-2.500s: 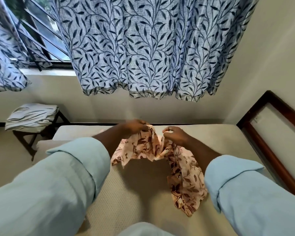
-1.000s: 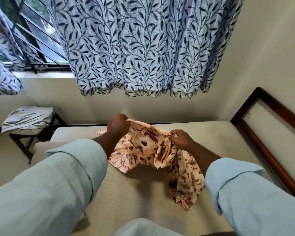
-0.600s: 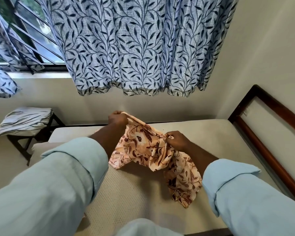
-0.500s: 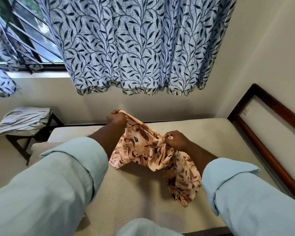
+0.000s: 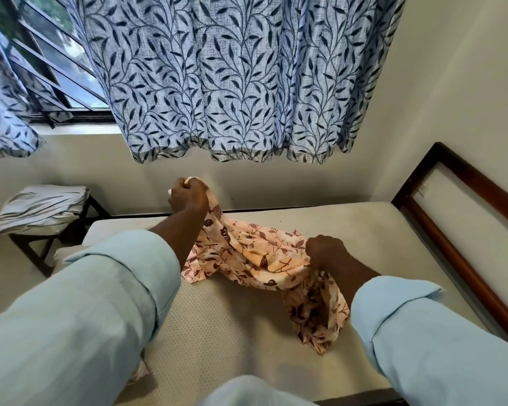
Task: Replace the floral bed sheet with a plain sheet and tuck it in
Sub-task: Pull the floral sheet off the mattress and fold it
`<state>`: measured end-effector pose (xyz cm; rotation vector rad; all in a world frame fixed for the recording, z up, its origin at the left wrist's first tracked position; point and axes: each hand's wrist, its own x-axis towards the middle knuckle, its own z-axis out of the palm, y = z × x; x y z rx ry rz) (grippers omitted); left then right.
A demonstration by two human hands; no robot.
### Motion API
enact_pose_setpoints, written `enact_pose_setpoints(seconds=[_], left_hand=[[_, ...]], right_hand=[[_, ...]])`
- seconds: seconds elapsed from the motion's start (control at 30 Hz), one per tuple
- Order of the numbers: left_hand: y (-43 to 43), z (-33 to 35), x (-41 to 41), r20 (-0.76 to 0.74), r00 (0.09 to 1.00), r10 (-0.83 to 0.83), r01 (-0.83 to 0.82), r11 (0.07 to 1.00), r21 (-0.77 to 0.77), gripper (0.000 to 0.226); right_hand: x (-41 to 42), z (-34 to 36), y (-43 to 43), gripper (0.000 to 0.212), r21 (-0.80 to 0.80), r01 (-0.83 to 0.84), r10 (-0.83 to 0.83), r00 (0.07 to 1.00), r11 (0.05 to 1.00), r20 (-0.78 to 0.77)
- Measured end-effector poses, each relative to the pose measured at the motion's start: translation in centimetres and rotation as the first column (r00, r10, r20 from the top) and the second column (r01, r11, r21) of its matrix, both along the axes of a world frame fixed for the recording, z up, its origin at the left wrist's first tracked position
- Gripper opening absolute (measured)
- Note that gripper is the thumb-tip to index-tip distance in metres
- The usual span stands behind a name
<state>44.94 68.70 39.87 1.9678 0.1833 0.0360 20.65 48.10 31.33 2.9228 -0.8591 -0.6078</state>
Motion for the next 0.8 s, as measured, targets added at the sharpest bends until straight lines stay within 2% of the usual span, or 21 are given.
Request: enact_pose_setpoints(seconds=[0.07, 0.13, 0.23, 0.33, 0.43, 0.5, 0.53, 0.67, 0.73, 0.8], left_hand=[[0.0, -0.3, 0.0, 0.017, 0.998, -0.057, 0.056, 0.998, 0.035, 0.032], [-0.2, -0.6, 0.0, 0.031, 0.990, -0.141, 0.139, 0.989, 0.042, 0.037], [-0.5, -0.5, -1.0, 0.034, 0.953, -0.300, 0.299, 0.954, 0.035, 0.038], [-1.4, -1.0, -2.3, 0.012, 0.839, -0.544, 0.544, 0.839, 0.020, 0.036], [-2.4, -1.6, -3.3, -0.036, 0.644, -0.764, 0.761, 0.634, 0.135, 0.042], [-3.2, -1.7, -4.1, -0.095, 0.490, -0.866, 0.856, 0.457, 0.243, 0.035], [-3.6, -1.7, -4.4, -0.127, 0.443, -0.888, 0.876, 0.397, 0.275, 0.031], [-4.7, -1.4, -4.4, -0.218, 0.358, -0.908, 0.895, 0.266, 0.359, 0.031], [-4.8, -1.0, -4.3, -0.224, 0.307, -0.925, 0.871, 0.179, 0.457, 0.035], [-5.1, -0.9, -4.4, -0.190, 0.283, -0.940, 0.829, 0.140, 0.541, 0.035]], right_hand=[[0.3, 0.3, -0.1, 0.029, -0.008, 0.042, -0.040, 0.987, 0.999, 0.156], [0.8, 1.0, -0.1, 0.026, 0.050, 0.042, -0.057, 0.944, 0.998, 0.326], [1.7, 2.1, 0.3, 0.027, 0.159, -0.064, -0.038, 0.823, 0.985, 0.566], [3.2, 2.9, 1.1, 0.029, 0.188, -0.148, -0.038, 0.681, 0.971, 0.731], [5.2, 3.9, 2.1, 0.030, 0.229, -0.223, -0.028, 0.656, 0.947, 0.754], [6.4, 4.6, 2.6, 0.023, 0.262, -0.269, -0.023, 0.655, 0.927, 0.755], [6.8, 4.9, 2.6, 0.021, 0.279, -0.277, -0.036, 0.648, 0.919, 0.761], [7.1, 5.3, 1.9, 0.018, 0.334, -0.243, -0.100, 0.655, 0.911, 0.749], [7.0, 5.3, 1.4, 0.022, 0.379, -0.213, -0.151, 0.666, 0.900, 0.731], [7.2, 5.1, 1.2, 0.026, 0.428, -0.201, -0.197, 0.666, 0.881, 0.719]])
